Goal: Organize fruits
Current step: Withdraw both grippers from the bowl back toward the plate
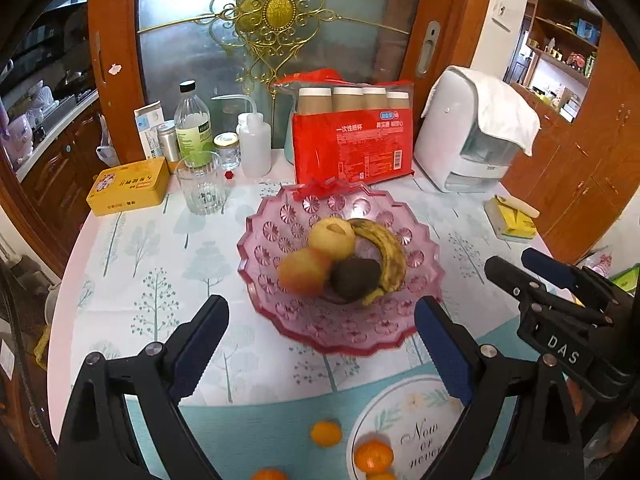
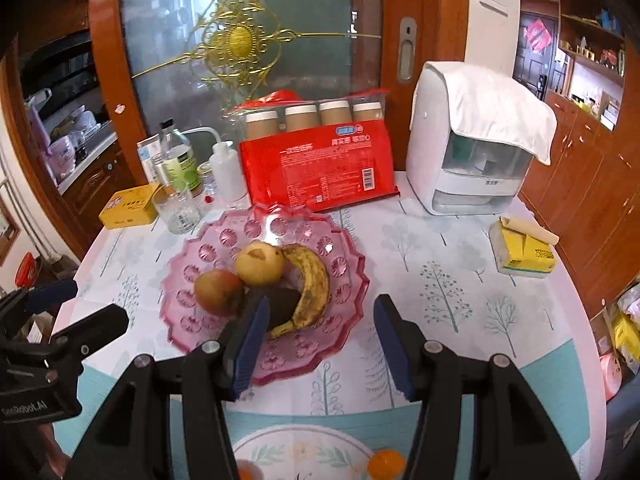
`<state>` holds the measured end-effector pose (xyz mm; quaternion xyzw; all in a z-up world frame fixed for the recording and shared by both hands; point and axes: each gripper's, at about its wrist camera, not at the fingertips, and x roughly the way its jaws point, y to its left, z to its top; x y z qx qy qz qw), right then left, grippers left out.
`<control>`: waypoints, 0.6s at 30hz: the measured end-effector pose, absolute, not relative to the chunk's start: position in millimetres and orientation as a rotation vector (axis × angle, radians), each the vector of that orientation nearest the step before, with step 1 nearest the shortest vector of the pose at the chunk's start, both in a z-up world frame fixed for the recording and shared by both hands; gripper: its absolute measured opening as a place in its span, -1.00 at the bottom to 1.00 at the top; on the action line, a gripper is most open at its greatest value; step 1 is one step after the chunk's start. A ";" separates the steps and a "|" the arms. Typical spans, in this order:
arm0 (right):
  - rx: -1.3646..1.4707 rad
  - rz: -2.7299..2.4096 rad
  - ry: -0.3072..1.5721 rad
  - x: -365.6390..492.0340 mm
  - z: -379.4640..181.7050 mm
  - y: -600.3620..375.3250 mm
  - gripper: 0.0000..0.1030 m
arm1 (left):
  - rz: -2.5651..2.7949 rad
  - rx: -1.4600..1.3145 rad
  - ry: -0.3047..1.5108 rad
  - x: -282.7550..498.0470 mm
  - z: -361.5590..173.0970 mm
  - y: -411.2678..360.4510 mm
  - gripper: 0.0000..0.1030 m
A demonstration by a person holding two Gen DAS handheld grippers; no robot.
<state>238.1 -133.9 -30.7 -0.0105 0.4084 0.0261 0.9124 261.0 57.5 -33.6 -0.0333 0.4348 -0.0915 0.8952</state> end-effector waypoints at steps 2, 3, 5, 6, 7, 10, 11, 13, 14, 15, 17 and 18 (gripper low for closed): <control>-0.019 0.073 0.843 226.5 -30.7 -129.7 0.07 | -0.191 -0.061 0.898 250.8 -31.6 60.6 0.81; -0.017 0.081 0.840 220.5 -30.7 -127.8 0.07 | -0.190 -0.057 0.895 246.2 -31.0 61.7 0.81; 0.009 0.104 0.823 205.6 -31.4 -124.4 0.07 | -0.190 -0.043 0.893 237.3 -30.3 64.8 0.81; 0.027 0.110 0.813 199.9 -31.8 -124.3 0.07 | -0.192 -0.038 0.892 231.5 -29.9 67.2 0.81; 0.058 0.114 0.799 192.2 -32.7 -124.6 0.07 | -0.193 -0.037 0.891 228.5 -29.8 68.4 0.81; 0.120 0.113 0.788 173.8 -36.6 -124.8 0.07 | -0.193 -0.029 0.879 214.0 -28.6 75.4 0.81; 0.120 0.105 0.791 169.7 -38.3 -123.8 0.07 | -0.192 -0.022 0.872 208.4 -28.5 77.6 0.81; 0.109 0.086 0.806 160.5 -42.8 -121.3 0.07 | -0.183 -0.005 0.863 198.1 -28.8 81.6 0.81; 0.108 0.087 0.813 157.1 -44.8 -120.4 0.07 | -0.184 0.003 0.861 192.9 -29.6 83.5 0.81; 0.104 0.085 0.822 152.5 -47.1 -119.1 0.07 | -0.186 0.009 0.861 187.6 -31.1 85.4 0.81; 0.085 0.068 0.831 144.5 -50.7 -117.1 0.07 | -0.188 0.015 0.869 180.0 -35.1 88.4 0.81; 0.075 0.059 0.833 141.4 -52.4 -115.9 0.07 | -0.193 0.016 0.875 175.7 -38.2 90.7 0.81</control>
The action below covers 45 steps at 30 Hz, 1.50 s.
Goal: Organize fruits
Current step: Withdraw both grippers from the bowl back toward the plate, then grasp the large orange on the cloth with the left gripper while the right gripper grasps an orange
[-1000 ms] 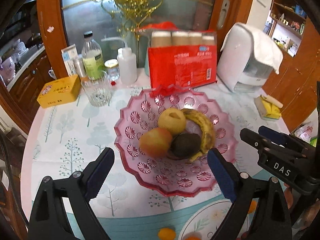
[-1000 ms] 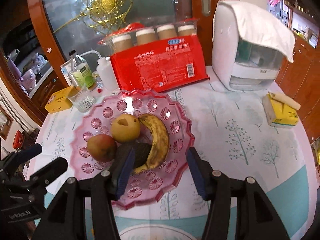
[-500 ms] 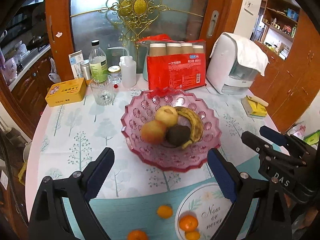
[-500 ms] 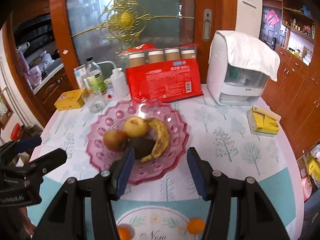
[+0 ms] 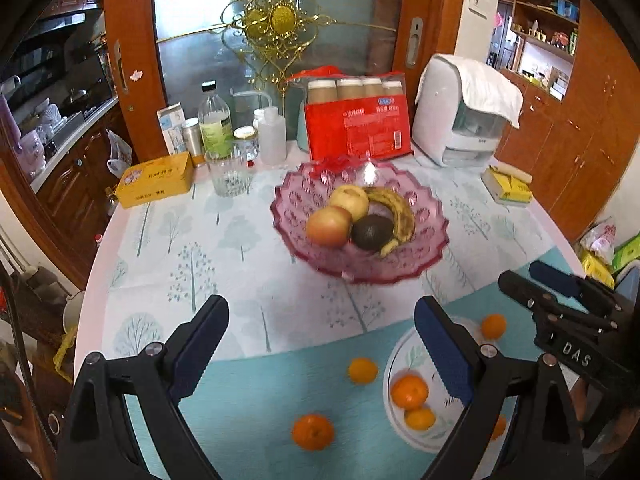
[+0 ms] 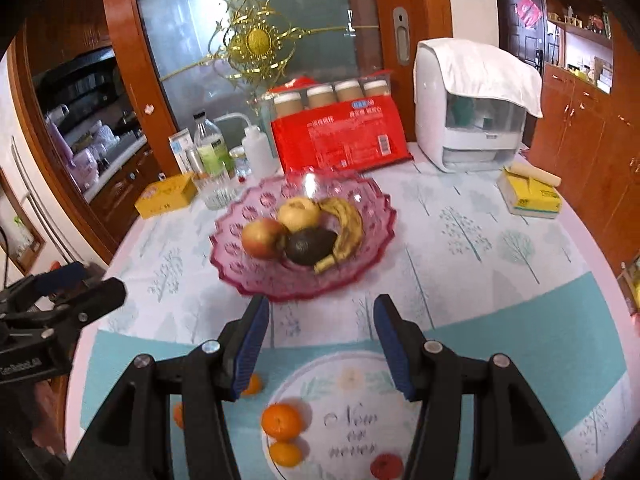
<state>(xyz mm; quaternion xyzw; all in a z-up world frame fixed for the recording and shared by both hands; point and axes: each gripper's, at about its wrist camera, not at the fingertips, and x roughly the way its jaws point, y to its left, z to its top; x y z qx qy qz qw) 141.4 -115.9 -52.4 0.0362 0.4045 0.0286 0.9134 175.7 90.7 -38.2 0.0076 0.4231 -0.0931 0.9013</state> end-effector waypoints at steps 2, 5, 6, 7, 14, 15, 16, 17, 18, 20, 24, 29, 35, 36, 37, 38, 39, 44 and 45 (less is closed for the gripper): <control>0.057 0.050 0.843 134.0 -56.4 -113.9 0.07 | -0.198 0.008 0.894 167.9 -46.3 95.2 0.81; 0.040 0.050 0.859 125.0 -64.7 -110.2 0.07 | -0.216 -0.028 0.952 158.7 -67.0 105.0 0.81; 0.027 0.047 0.860 122.2 -67.6 -107.8 0.07 | -0.223 -0.037 0.971 156.6 -73.6 105.7 0.81; 0.007 0.042 0.862 118.3 -72.6 -103.9 0.07 | -0.230 -0.050 0.996 154.0 -83.2 108.4 0.81; -0.016 0.104 0.940 107.4 -113.0 -86.3 0.07 | -0.207 -0.012 1.078 139.0 -139.4 109.6 0.81; -0.019 0.112 0.953 107.0 -119.1 -84.1 0.07 | -0.207 -0.011 1.087 137.7 -144.7 109.8 0.81; -0.021 0.117 0.961 105.9 -124.3 -82.2 0.07 | -0.204 -0.009 1.096 136.7 -150.1 109.8 0.81; -0.025 0.125 0.975 105.9 -132.1 -79.7 0.07 | -0.197 -0.002 1.104 135.8 -156.4 109.2 0.81; -0.027 0.129 0.984 105.7 -137.7 -77.6 0.07 | -0.187 0.002 1.109 135.3 -162.2 108.8 0.81; -0.028 0.141 1.005 105.9 -150.4 -73.6 0.07 | -0.174 0.001 1.122 135.4 -172.0 108.2 0.81; -0.024 0.161 1.037 108.7 -163.7 -69.4 0.07 | -0.153 -0.015 1.148 136.1 -187.3 107.7 0.81; 0.006 0.170 1.087 114.3 -178.6 -67.4 0.07 | -0.117 -0.038 1.161 136.8 -198.6 108.4 0.81; 0.011 0.175 1.126 120.4 -191.7 -64.1 0.07 | -0.097 -0.068 1.177 139.3 -207.1 110.2 0.81; 0.012 0.179 1.130 120.9 -193.6 -63.6 0.07 | -0.091 -0.077 1.181 139.6 -208.1 111.1 0.81; 0.011 0.182 1.135 121.7 -195.5 -62.8 0.07 | -0.088 -0.083 1.183 139.6 -208.7 111.5 0.81; 0.010 0.183 1.138 122.4 -196.9 -62.6 0.07 | -0.084 -0.088 1.186 139.7 -209.6 112.0 0.81; 0.008 0.185 1.142 123.2 -198.7 -61.7 0.07 | -0.078 -0.091 1.190 139.7 -210.7 112.3 0.81; 0.006 0.176 1.163 126.8 -206.3 -60.2 0.07 | -0.057 -0.117 1.208 140.6 -216.0 113.3 0.69; 0.004 0.175 1.169 127.4 -207.8 -60.0 0.07 | -0.059 -0.126 1.213 141.1 -217.2 113.8 0.58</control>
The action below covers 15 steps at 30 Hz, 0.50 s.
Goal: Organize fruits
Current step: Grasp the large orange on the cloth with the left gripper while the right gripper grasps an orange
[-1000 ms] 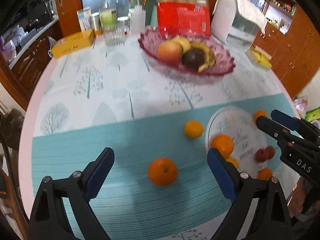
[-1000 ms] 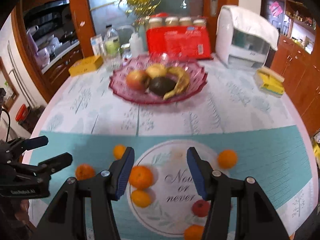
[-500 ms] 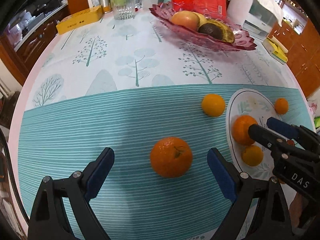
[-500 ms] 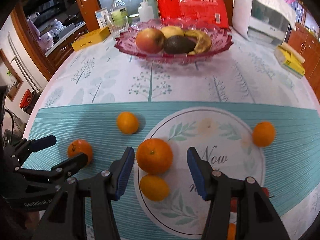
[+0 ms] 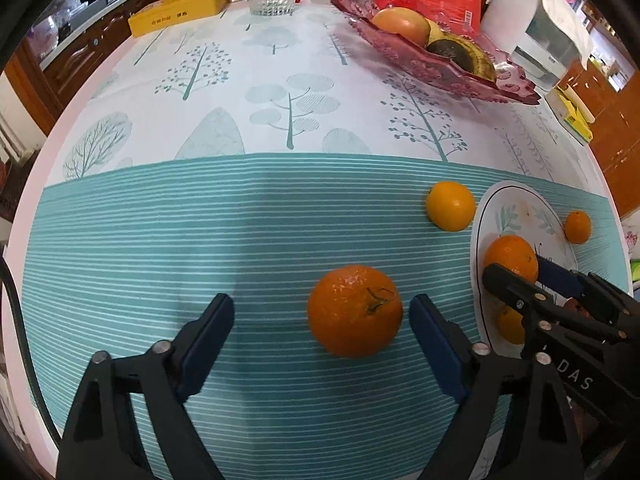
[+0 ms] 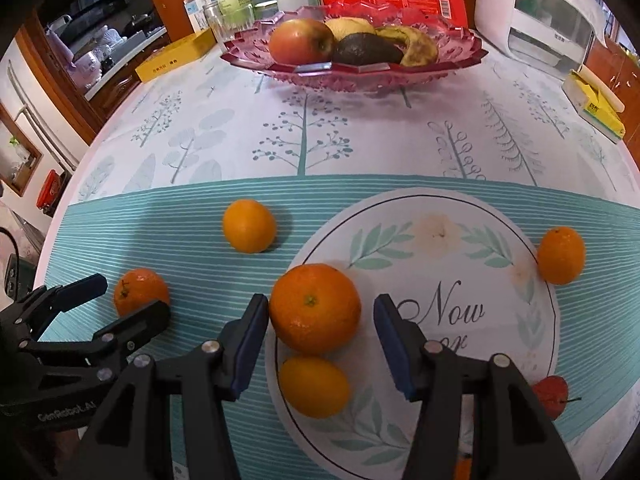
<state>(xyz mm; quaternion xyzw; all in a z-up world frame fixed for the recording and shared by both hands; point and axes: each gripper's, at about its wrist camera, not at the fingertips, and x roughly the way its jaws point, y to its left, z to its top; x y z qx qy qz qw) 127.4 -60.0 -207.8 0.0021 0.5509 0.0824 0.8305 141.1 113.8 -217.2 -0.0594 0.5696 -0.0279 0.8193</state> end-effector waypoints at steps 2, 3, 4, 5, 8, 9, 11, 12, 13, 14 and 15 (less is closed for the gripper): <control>-0.006 0.174 1.179 127.5 -210.6 -59.0 0.07 | -0.069 -0.153 1.232 141.1 -220.7 115.5 0.48; -0.010 0.174 1.182 127.1 -211.9 -58.6 0.07 | -0.068 -0.154 1.226 140.2 -220.9 116.0 0.45; -0.022 0.171 1.177 126.0 -212.2 -57.4 0.06 | -0.071 -0.154 1.225 139.3 -220.7 115.4 0.42; -0.033 0.169 1.177 125.6 -212.6 -56.3 0.06 | -0.077 -0.154 1.223 138.6 -220.3 114.3 0.37; -0.061 0.166 1.168 124.5 -213.1 -52.8 0.02 | -0.094 -0.153 1.213 136.6 -219.6 110.6 0.21; -0.066 0.165 1.166 124.4 -213.3 -52.1 0.00 | -0.094 -0.155 1.210 136.4 -219.2 109.6 0.16; -0.070 0.169 1.161 123.9 -213.2 -50.8 -0.04 | -0.096 -0.155 1.206 136.2 -218.8 106.7 0.11; -0.072 0.171 1.159 123.6 -213.2 -50.4 -0.06 | -0.100 -0.152 1.204 135.7 -218.5 105.9 0.02; -0.075 0.174 1.157 123.2 -213.4 -49.8 -0.08 | -0.103 -0.145 1.204 134.9 -218.8 104.6 -0.01; -0.078 0.175 1.155 122.8 -213.4 -49.5 -0.09 | -0.108 -0.139 1.202 135.3 -218.6 102.9 -0.07; -0.080 0.175 1.153 122.6 -213.6 -48.8 -0.10 | -0.115 -0.142 1.202 135.6 -218.0 101.9 -0.13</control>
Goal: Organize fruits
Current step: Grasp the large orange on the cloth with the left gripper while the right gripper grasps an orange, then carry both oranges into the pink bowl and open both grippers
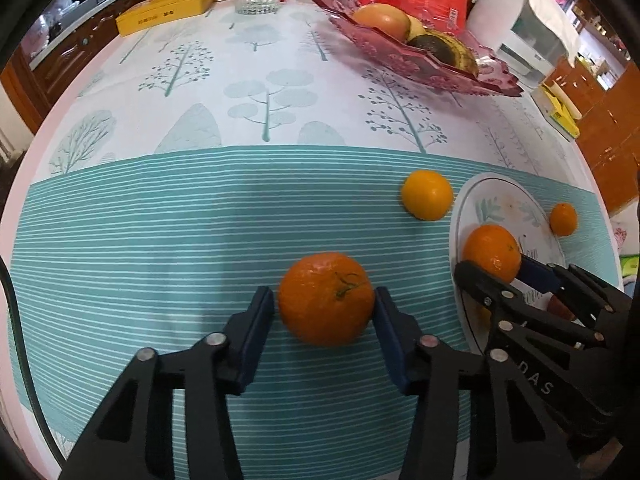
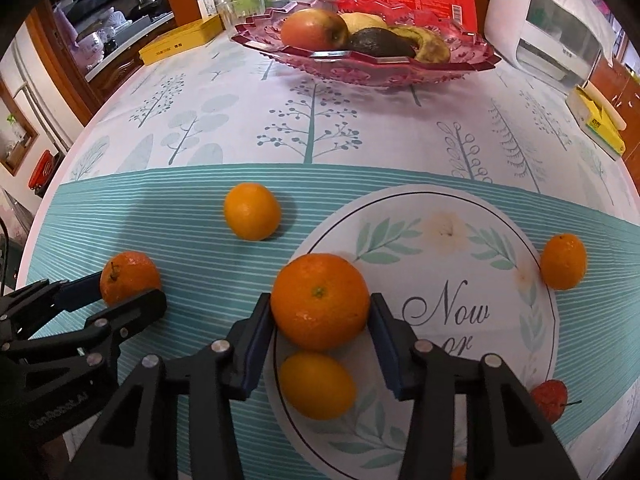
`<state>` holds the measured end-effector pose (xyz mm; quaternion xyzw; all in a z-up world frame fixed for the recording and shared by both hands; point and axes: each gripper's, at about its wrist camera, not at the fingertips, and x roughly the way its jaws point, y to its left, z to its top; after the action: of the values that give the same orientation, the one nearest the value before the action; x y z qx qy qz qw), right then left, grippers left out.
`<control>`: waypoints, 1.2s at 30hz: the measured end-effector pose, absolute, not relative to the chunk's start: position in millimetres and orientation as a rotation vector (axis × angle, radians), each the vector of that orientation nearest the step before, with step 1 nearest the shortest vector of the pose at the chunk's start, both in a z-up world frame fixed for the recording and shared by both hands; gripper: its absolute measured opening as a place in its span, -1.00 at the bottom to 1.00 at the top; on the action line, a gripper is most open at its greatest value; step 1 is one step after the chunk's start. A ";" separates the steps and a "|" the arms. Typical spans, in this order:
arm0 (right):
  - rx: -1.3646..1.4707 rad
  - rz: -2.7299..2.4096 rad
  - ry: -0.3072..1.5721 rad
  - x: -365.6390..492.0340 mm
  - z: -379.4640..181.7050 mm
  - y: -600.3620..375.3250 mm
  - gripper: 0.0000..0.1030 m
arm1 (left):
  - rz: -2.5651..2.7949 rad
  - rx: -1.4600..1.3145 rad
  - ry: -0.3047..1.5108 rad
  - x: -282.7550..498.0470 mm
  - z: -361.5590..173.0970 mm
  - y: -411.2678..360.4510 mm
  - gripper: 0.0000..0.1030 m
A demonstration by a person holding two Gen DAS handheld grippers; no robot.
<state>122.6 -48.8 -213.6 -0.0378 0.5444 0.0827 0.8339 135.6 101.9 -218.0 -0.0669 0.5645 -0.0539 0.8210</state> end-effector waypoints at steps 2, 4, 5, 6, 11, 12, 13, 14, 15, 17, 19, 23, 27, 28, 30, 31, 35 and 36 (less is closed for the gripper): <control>-0.083 0.177 1.151 122.2 -213.8 -48.9 -0.11 | -0.110 -0.141 1.201 135.4 -217.7 101.1 -0.14; -0.081 0.179 1.153 122.4 -213.7 -48.8 -0.13 | -0.108 -0.137 1.200 134.9 -216.8 100.2 -0.15; -0.080 0.182 1.155 122.8 -213.5 -49.4 -0.13 | -0.105 -0.138 1.204 135.0 -216.0 99.6 -0.15; -0.074 0.185 1.157 122.8 -213.1 -50.2 -0.14 | -0.104 -0.137 1.208 135.1 -216.3 100.4 -0.16; -0.045 0.188 1.158 119.8 -207.9 -55.0 -0.15 | -0.094 -0.101 1.226 133.9 -214.2 98.0 -0.16; -0.040 0.189 1.157 119.0 -206.1 -56.0 -0.15 | -0.092 -0.099 1.231 133.7 -213.6 98.2 -0.17; -0.036 0.188 1.155 117.9 -204.0 -56.8 -0.15 | -0.088 -0.094 1.237 134.2 -213.2 98.2 -0.17; -0.032 0.188 1.152 117.3 -202.1 -57.6 -0.15 | -0.084 -0.090 1.241 134.5 -211.8 97.8 -0.17; -0.028 0.187 1.149 116.7 -199.2 -58.8 -0.15 | -0.083 -0.091 1.242 134.7 -210.2 97.8 -0.17; -0.019 0.181 1.142 116.5 -193.4 -61.4 -0.15 | -0.088 -0.087 1.236 135.5 -204.2 97.4 -0.17; -0.022 0.177 1.135 116.6 -185.3 -63.0 -0.15 | -0.092 -0.057 1.217 137.0 -193.9 94.1 -0.17; -0.016 0.177 1.119 118.8 -163.9 -68.0 -0.15 | -0.112 -0.047 1.182 144.5 -169.8 90.2 -0.17; -0.029 0.175 1.068 125.8 -125.9 -73.8 -0.15 | -0.137 -0.051 1.161 158.6 -141.3 89.1 -0.16; -0.034 0.177 1.050 128.9 -113.4 -75.0 -0.15 | -0.144 -0.047 1.152 161.9 -133.8 88.6 -0.16; -0.034 0.188 1.016 135.9 -88.6 -78.9 -0.15 | -0.156 -0.033 1.121 171.8 -114.5 87.9 -0.17; -0.033 0.192 1.004 139.7 -79.9 -80.0 -0.15 | -0.160 -0.024 1.102 177.6 -103.4 88.0 -0.17; -0.024 0.209 0.940 164.4 -25.9 -91.3 -0.15 | -0.174 0.011 1.015 206.7 -52.9 90.5 -0.17; -0.025 0.212 0.921 171.9 -13.1 -93.6 -0.15 | -0.174 0.018 0.993 214.6 -40.9 91.2 -0.16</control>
<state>171.9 -93.6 -13.1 -0.0120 0.4436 0.1023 0.8903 214.6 91.2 -40.9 0.0085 0.4759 -0.0834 0.8755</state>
